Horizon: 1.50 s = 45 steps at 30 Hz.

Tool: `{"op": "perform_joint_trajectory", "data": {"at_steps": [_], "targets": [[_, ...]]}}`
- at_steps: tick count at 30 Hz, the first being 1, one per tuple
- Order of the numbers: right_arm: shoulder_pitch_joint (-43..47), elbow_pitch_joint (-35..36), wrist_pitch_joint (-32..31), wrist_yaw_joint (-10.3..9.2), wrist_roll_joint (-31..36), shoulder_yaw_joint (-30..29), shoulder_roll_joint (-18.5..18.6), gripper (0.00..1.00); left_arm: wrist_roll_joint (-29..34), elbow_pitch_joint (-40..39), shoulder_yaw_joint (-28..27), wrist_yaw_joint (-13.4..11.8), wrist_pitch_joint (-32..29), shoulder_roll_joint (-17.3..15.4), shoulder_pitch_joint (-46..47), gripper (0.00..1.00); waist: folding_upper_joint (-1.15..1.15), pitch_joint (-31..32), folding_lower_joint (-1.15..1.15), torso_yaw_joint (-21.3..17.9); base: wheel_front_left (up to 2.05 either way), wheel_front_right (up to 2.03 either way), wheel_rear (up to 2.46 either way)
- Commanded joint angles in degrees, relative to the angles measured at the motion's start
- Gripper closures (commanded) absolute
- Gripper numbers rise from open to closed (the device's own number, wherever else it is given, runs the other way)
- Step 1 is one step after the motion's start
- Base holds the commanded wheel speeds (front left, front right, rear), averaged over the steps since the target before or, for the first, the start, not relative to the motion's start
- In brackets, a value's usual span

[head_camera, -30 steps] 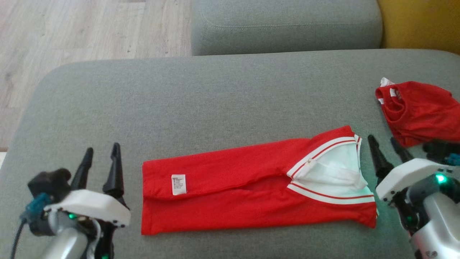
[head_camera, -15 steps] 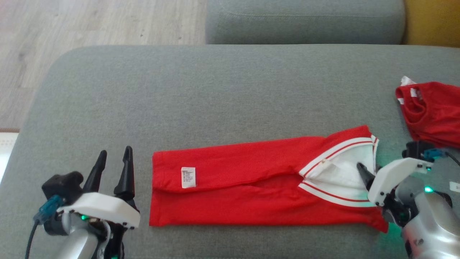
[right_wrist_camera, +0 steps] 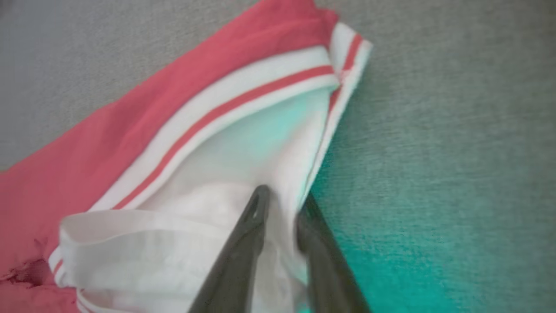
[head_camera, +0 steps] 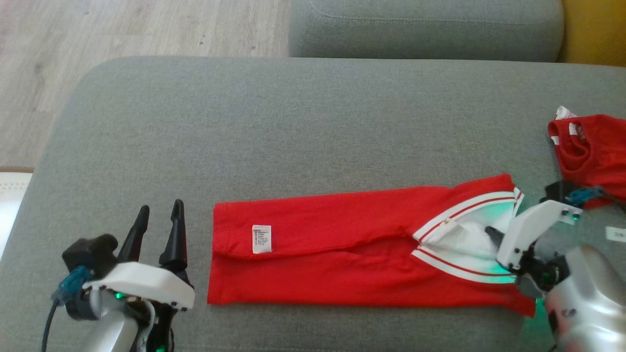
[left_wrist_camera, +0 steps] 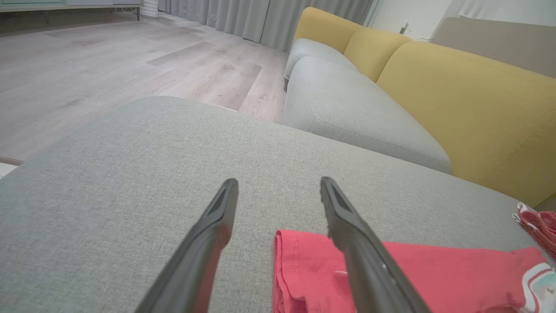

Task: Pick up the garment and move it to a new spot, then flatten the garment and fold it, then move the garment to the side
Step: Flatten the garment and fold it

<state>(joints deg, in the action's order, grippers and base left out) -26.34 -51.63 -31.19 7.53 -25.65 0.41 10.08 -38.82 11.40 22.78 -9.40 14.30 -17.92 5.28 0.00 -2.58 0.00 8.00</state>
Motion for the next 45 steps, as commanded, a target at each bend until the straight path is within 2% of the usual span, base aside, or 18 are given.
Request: {"op": "perform_joint_trajectory", "data": {"at_steps": [1, 8, 12, 16, 23, 29, 37, 41, 45], "targets": [[1.70, 0.19, -0.80, -0.04, -0.59, 2.84, -2.61, 1.00, 0.55, -1.29, -3.12, 0.22, 0.70, -0.80, 3.54, 0.00, 0.00, 0.06, 0.00, -0.04, 0.00, 0.00, 0.00], [1.04, 4.77, 5.04, -0.04, -1.84, 3.08, -0.47, 1.00, 0.86, -0.63, -3.54, 0.53, 0.70, -0.23, 3.17, 0.00, 0.00, 0.62, 0.00, -0.73, 0.00, 0.00, 0.00], [0.49, 6.34, 7.17, -0.04, -1.45, 2.33, 2.28, 1.00, 0.98, -0.56, -3.80, 0.50, 0.70, -0.04, 2.86, 0.00, 0.00, 1.06, 0.00, -1.53, 0.00, 0.00, 0.00], [-0.13, 8.03, 8.08, -0.04, -0.11, 1.60, 4.96, 1.00, 0.96, -0.63, -4.20, 0.38, 0.70, -0.10, 2.44, 0.00, 0.00, 1.51, 0.00, -2.39, 0.00, 0.00, 0.00], [0.42, 13.31, 8.35, -0.04, -0.33, 2.14, 5.56, 1.00, 1.09, -1.14, -5.07, 0.20, 0.70, -0.19, 1.76, 0.00, 0.00, 2.32, 0.00, -2.91, 0.00, 0.00, 0.00], [2.57, 22.18, 7.62, -0.04, 0.70, 4.37, 3.45, 1.00, 2.28, -1.88, -6.51, -0.43, 0.70, -0.33, 0.46, 0.00, 0.00, 3.12, 0.00, -1.73, 0.00, 0.00, 0.00], [6.42, 35.19, 2.62, -0.04, 1.19, 11.44, -2.25, 1.00, 2.93, -1.59, -5.86, -0.23, 0.58, -0.01, -0.06, 0.00, 0.00, 4.02, 0.00, 3.68, 0.00, 0.00, 0.00], [6.65, 35.84, 0.91, -0.04, 0.35, 14.60, -4.35, 1.00, 2.97, -1.29, -5.05, 0.04, 0.30, 0.46, 0.36, 0.00, 0.00, 4.29, 0.00, 7.52, 0.00, 0.00, 0.00], [5.16, 33.21, 0.88, -0.04, -0.92, 17.04, -5.69, 1.00, 2.85, -0.69, -4.62, 0.29, 0.09, 0.64, 0.62, 0.00, 0.00, 4.33, 0.00, 10.99, 0.00, 0.00, 0.00]]}}
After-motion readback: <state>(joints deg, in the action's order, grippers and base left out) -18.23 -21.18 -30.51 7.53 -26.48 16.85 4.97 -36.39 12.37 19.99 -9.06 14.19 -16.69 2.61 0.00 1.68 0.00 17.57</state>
